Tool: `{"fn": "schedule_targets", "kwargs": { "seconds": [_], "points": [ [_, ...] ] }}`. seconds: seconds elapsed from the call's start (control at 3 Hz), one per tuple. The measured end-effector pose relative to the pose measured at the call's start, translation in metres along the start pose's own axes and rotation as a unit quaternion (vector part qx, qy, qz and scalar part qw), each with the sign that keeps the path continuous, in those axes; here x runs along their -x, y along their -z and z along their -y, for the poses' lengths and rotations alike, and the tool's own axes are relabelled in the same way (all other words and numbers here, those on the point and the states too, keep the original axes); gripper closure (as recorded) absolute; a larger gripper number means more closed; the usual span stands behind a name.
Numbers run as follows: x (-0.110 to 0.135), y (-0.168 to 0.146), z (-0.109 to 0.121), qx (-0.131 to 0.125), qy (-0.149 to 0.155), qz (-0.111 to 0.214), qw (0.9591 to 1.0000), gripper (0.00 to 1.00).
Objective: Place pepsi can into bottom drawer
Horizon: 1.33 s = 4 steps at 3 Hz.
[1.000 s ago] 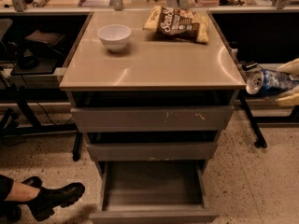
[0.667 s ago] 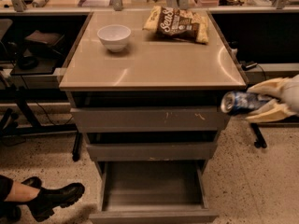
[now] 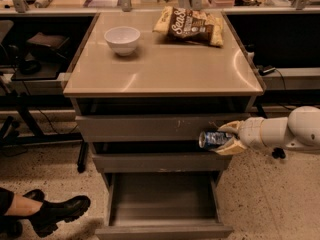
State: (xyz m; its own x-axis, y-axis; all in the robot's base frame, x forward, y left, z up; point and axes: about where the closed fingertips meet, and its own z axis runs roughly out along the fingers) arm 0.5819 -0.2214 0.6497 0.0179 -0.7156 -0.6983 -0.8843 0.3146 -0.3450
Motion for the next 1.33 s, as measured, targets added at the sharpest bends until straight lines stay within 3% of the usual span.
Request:
{"fn": "schedule_targets", "kwargs": {
  "seconds": [0.33,0.67,1.0,1.33],
  "points": [
    [0.0,0.0,0.0,0.0,0.0,0.0,1.0,1.0],
    [-0.016,-0.04,-0.034,0.019,-0.008,0.005,0.9998,1.0],
    [-0.048,-0.118,-0.091,0.052,-0.027,0.011,0.9982,1.0],
    [-0.085,-0.202,-0.146,0.081,-0.05,-0.012,0.9954,1.0]
  ]
}}
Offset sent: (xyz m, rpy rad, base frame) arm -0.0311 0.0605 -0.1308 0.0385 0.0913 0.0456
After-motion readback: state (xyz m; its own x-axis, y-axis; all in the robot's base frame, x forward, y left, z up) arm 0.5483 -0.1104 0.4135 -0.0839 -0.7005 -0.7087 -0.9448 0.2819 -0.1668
